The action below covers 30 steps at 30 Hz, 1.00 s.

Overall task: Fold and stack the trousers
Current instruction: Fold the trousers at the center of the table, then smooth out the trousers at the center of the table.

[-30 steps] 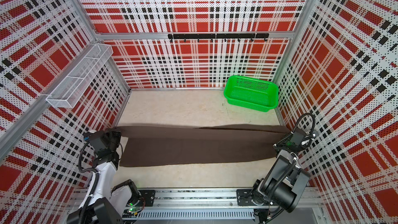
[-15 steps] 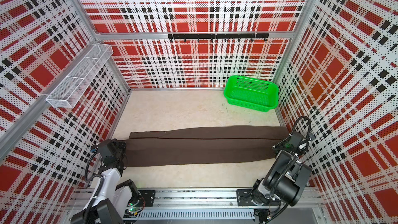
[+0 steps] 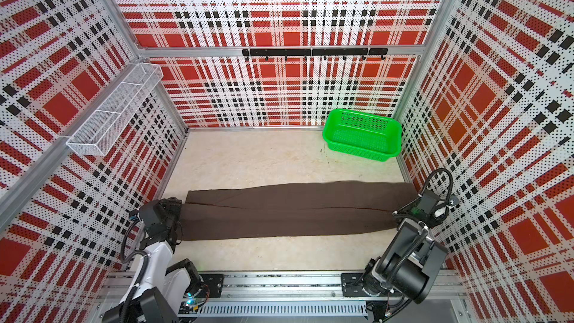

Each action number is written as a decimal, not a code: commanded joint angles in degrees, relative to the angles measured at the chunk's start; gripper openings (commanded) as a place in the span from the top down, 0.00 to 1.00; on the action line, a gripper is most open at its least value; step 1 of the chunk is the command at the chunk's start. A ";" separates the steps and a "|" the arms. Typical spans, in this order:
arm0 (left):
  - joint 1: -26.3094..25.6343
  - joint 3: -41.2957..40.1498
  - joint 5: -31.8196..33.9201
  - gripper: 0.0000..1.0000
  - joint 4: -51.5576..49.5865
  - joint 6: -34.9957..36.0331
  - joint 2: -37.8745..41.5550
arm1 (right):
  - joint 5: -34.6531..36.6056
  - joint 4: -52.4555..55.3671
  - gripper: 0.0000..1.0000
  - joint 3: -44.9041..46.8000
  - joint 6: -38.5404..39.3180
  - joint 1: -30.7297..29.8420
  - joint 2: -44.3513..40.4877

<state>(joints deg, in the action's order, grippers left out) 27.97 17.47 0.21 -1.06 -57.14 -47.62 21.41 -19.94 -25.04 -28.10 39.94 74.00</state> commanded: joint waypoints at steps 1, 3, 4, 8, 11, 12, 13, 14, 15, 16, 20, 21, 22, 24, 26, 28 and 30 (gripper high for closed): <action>0.42 6.23 0.28 0.25 -3.92 3.77 -0.04 | 0.14 2.96 0.42 -1.66 -1.68 0.44 -3.54; 0.42 9.20 -0.86 0.25 -5.24 4.69 -0.25 | -2.51 6.64 0.39 -3.66 -3.15 0.22 -5.45; 0.31 10.29 -1.72 0.26 -5.35 4.89 -0.45 | -3.28 7.71 0.39 -4.21 -5.00 -0.13 -6.32; -1.52 14.21 -5.57 0.33 -5.45 4.63 -1.89 | -4.88 12.45 0.44 -7.15 -7.32 -5.39 -9.34; -7.72 17.22 -4.58 0.39 -5.14 4.55 -4.65 | -6.15 15.40 0.49 -9.01 -8.58 -11.22 -9.60; -10.92 18.03 -4.14 0.41 -4.50 4.22 -5.96 | -7.13 16.87 0.51 -9.74 -10.76 -12.67 -9.45; -13.57 18.52 -3.81 0.43 -3.88 3.71 -7.30 | -9.07 17.53 0.53 -10.02 -12.44 -13.71 -9.48; -16.60 18.72 -3.57 0.45 -2.90 2.91 -8.69 | -12.20 18.49 0.55 -10.12 -15.50 -14.73 -9.62; -19.64 18.67 -3.33 0.48 -1.77 2.08 -10.23 | -14.89 19.43 0.59 -9.97 -18.90 -15.33 -10.11; -21.95 18.57 -3.23 0.50 -0.83 1.43 -11.55 | -17.45 20.00 0.60 -9.62 -21.71 -15.65 -10.42; -29.43 18.60 -2.96 0.55 1.37 -0.84 -16.19 | -25.13 24.28 0.60 -9.55 -27.08 -17.71 -12.31; -31.16 18.72 -2.48 0.54 1.75 -1.03 -16.89 | -25.59 25.85 0.60 -10.00 -26.58 -19.12 -12.53; -32.52 18.87 -1.76 0.53 1.91 -1.12 -17.33 | -25.92 27.49 0.60 -10.50 -26.07 -20.46 -12.51; -35.54 18.93 -0.53 0.52 2.54 -1.36 -18.69 | -26.49 29.85 0.60 -11.08 -25.15 -23.51 -12.52; -37.59 18.85 -0.14 0.52 3.27 -1.80 -20.40 | -26.16 31.33 0.60 -11.00 -24.82 -25.85 -12.88; -39.38 18.61 -0.04 0.55 4.27 -2.22 -22.15 | -26.12 32.06 0.61 -10.42 -24.98 -27.02 -13.68; -40.97 18.17 0.31 0.56 4.87 -2.56 -23.77 | -26.07 32.22 0.61 -9.65 -25.12 -27.93 -14.66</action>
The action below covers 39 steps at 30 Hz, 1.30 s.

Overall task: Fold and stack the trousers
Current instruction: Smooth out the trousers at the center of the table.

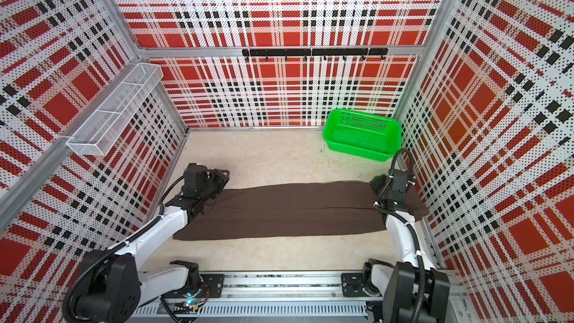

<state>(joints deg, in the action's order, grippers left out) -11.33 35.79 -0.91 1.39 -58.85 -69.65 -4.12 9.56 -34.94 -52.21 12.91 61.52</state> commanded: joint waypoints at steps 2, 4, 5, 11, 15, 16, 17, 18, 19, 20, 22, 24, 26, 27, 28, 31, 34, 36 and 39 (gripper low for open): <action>-3.87 -0.67 1.50 0.56 3.22 -1.34 -3.41 | -0.86 3.82 0.61 0.54 -0.76 -1.46 -2.71; -5.88 -0.90 1.76 0.56 3.62 -1.61 -5.01 | -1.45 4.71 0.61 0.92 -0.36 -1.49 -2.82; -6.57 -0.99 1.79 0.56 3.75 -1.73 -5.88 | -1.87 4.93 0.61 1.22 -0.27 -1.58 -2.98; -9.98 -1.16 2.05 0.57 4.05 -2.45 -8.92 | -3.87 6.87 0.60 1.96 0.84 -1.79 -2.98; -11.11 -1.84 2.14 0.51 3.90 -2.97 -8.95 | -4.32 10.60 0.58 0.60 2.68 -1.78 -3.13; -11.25 -2.10 2.27 0.49 3.72 -3.10 -8.63 | -4.25 12.09 0.57 0.04 3.34 -1.85 -3.43; -11.42 -2.51 2.48 0.48 3.67 -3.18 -8.18 | -4.15 13.55 0.57 -0.57 3.86 -1.90 -3.80; -11.43 -2.97 2.84 0.46 3.55 -3.41 -7.80 | -3.93 14.69 0.57 -0.90 4.31 -1.84 -4.30; -11.43 -3.33 3.05 0.46 3.38 -3.59 -7.27 | -3.59 15.85 0.57 -1.32 4.70 -1.91 -4.95; -11.35 -3.68 3.25 0.46 3.23 -3.66 -6.91 | -3.38 16.62 0.56 -1.45 5.10 -1.86 -5.47; -11.26 -4.50 3.53 0.46 3.57 -3.95 -6.03 | -2.96 17.31 0.56 -1.21 5.62 -1.84 -6.52; -11.26 -5.41 3.74 0.47 4.41 -4.53 -5.77 | -3.45 17.14 0.57 -0.69 5.62 -1.79 -6.72; -11.26 -6.44 3.55 0.48 5.52 -5.11 -6.12 | -4.75 16.57 0.58 -0.07 5.26 -1.86 -5.88; -11.26 -6.81 3.24 0.49 6.20 -5.38 -6.56 | -5.53 16.15 0.58 0.20 5.10 -1.83 -5.11; -11.26 -7.09 2.64 0.50 6.85 -5.79 -7.13 | -6.23 15.86 0.59 0.43 4.95 -1.83 -4.27; -11.68 -7.61 1.37 0.51 8.41 -6.62 -8.54 | -7.81 14.08 0.61 1.52 4.33 -1.90 -2.66; -12.50 -8.71 0.95 0.51 8.60 -7.01 -9.21 | -8.79 13.29 0.62 2.24 4.12 -1.92 -1.08; -13.12 -9.92 0.91 0.50 8.63 -7.46 -8.95 | -9.02 13.20 0.62 2.67 4.36 -1.88 -0.37; -13.66 -12.95 0.65 0.48 8.52 -8.07 -8.37 | -9.01 13.28 0.62 3.33 4.88 -1.85 0.09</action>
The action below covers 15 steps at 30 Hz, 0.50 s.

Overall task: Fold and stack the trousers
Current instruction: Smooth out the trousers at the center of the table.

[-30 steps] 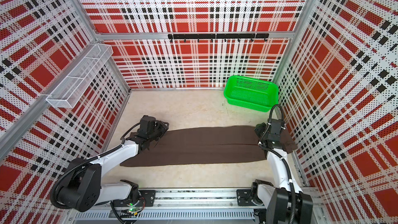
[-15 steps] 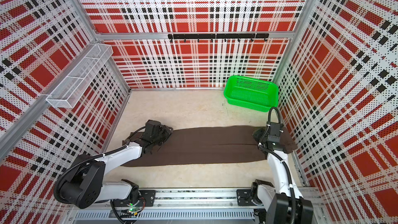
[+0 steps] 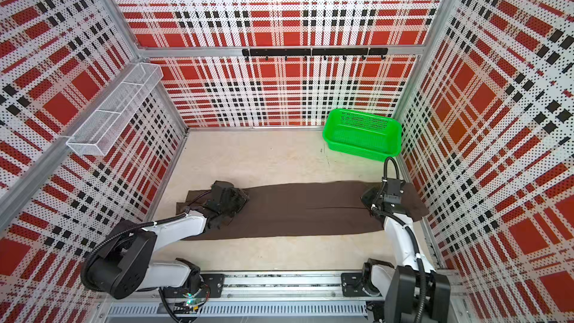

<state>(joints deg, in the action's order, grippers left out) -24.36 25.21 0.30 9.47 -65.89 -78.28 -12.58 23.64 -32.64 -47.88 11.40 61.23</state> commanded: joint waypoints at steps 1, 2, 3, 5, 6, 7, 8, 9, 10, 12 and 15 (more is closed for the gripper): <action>-0.64 -3.25 -0.60 0.47 0.37 -1.23 0.72 | -0.61 -0.70 0.62 1.17 0.61 -0.40 0.41; -0.69 -4.72 -0.56 0.46 0.07 -1.47 1.35 | -0.69 -0.66 0.62 1.48 0.78 -0.40 0.41; -0.69 -5.67 -0.45 0.45 -0.33 -1.59 2.33 | -0.69 -0.50 0.62 1.66 0.93 -0.35 0.37; -0.69 -7.46 -0.60 0.45 -1.49 -1.94 4.63 | -0.69 0.06 0.62 1.88 1.20 -0.36 0.12; -0.76 -8.25 -0.73 0.45 -2.62 -1.98 6.16 | -0.74 0.41 0.62 1.90 1.38 -0.33 -0.05; -0.91 -8.57 -0.81 0.45 -4.14 -2.12 8.12 | -0.78 0.75 0.62 1.97 1.47 -0.37 -0.20; -1.19 -8.86 -0.61 0.45 -6.19 -2.04 10.16 | -0.70 1.06 0.62 1.88 1.71 -0.40 -0.37; -1.60 -9.08 -0.27 0.44 -8.75 -1.96 12.73 | -0.61 1.58 0.62 1.79 1.85 -0.40 -0.58; -1.88 -9.28 0.02 0.44 -10.85 -1.94 14.95 | -0.56 2.13 0.62 1.72 2.04 -0.40 -0.75; -2.05 -9.73 0.23 0.44 -15.77 -2.17 20.61 | -0.75 3.30 0.62 1.37 2.20 -0.37 -0.93; -1.99 -9.42 0.92 0.44 -21.52 -2.86 27.00 | -0.75 6.48 0.62 -0.21 2.76 -0.60 -0.57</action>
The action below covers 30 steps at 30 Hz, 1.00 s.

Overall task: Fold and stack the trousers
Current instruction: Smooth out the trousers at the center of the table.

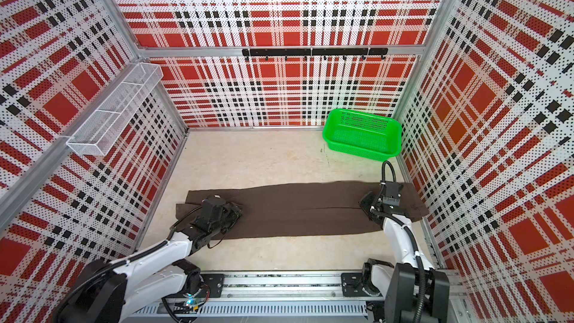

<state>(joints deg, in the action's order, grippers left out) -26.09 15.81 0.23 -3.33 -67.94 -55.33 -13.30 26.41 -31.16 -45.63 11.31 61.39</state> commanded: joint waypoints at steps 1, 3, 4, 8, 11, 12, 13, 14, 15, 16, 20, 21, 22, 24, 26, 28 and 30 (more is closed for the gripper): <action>-0.16 0.53 1.50 0.44 -10.57 -1.03 6.12 | 0.88 5.55 0.62 -2.64 0.54 -0.88 -0.50; -0.10 1.51 2.47 0.43 -13.45 -1.29 8.56 | 3.60 9.24 0.64 -4.39 0.15 -1.78 0.04; -0.03 1.88 2.74 0.43 -14.24 -1.54 9.17 | 4.65 11.04 0.65 -5.11 -0.44 -2.05 0.37; 0.07 4.11 4.03 0.36 -14.47 -2.46 7.13 | 5.98 16.36 0.66 -7.08 -4.16 -2.19 1.45; 0.12 7.76 5.72 0.33 -15.85 -3.72 2.94 | 8.07 19.87 0.63 -10.03 -7.07 -2.24 2.07; 0.19 9.38 6.57 0.32 -17.23 -4.24 1.46 | 8.75 20.98 0.63 -11.27 -7.91 -2.22 2.26; 0.22 11.36 7.40 0.31 -18.61 -4.27 -0.48 | 9.17 21.78 0.63 -12.62 -8.39 -2.18 2.42; 0.24 13.41 8.52 0.30 -20.51 -4.37 -2.47 | 9.99 22.93 0.62 -13.98 -9.23 -2.21 2.79; 0.29 15.25 9.63 0.29 -22.55 -4.75 -4.11 | 10.86 24.11 0.61 -15.11 -10.10 -2.24 3.09; 0.40 17.26 10.52 0.27 -24.58 -5.34 -6.10 | 11.75 25.53 0.61 -16.39 -10.96 -2.21 3.57; 1.19 21.50 9.37 0.23 -28.19 -6.71 -11.64 | 15.19 29.35 0.60 -19.65 -12.91 -2.18 6.51; 1.30 21.54 8.85 0.23 -28.01 -7.21 -12.34 | 15.72 29.65 0.59 -19.81 -13.55 -2.17 7.28; 1.40 21.43 8.20 0.22 -27.57 -7.67 -12.94 | 15.62 29.45 0.59 -19.80 -13.77 -2.17 8.32; 1.63 21.06 7.15 0.21 -26.51 -8.22 -13.57 | 14.78 29.12 0.59 -19.57 -14.40 -2.20 10.27; 2.05 20.75 6.66 0.19 -25.99 -8.37 -13.90 | 13.58 27.64 0.60 -18.70 -15.13 -2.18 11.83; 2.67 20.27 6.48 0.19 -25.87 -8.35 -13.72 | 13.48 26.53 0.60 -18.18 -15.67 -2.21 12.75; 3.46 19.71 6.31 0.19 -25.77 -8.31 -13.32 | 13.88 25.59 0.59 -17.67 -16.09 -2.17 13.54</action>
<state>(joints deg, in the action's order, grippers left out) -23.73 36.53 6.96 -28.14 -75.53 -69.10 -0.40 52.36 -49.34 -59.42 9.50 74.37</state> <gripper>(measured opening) 0.814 0.405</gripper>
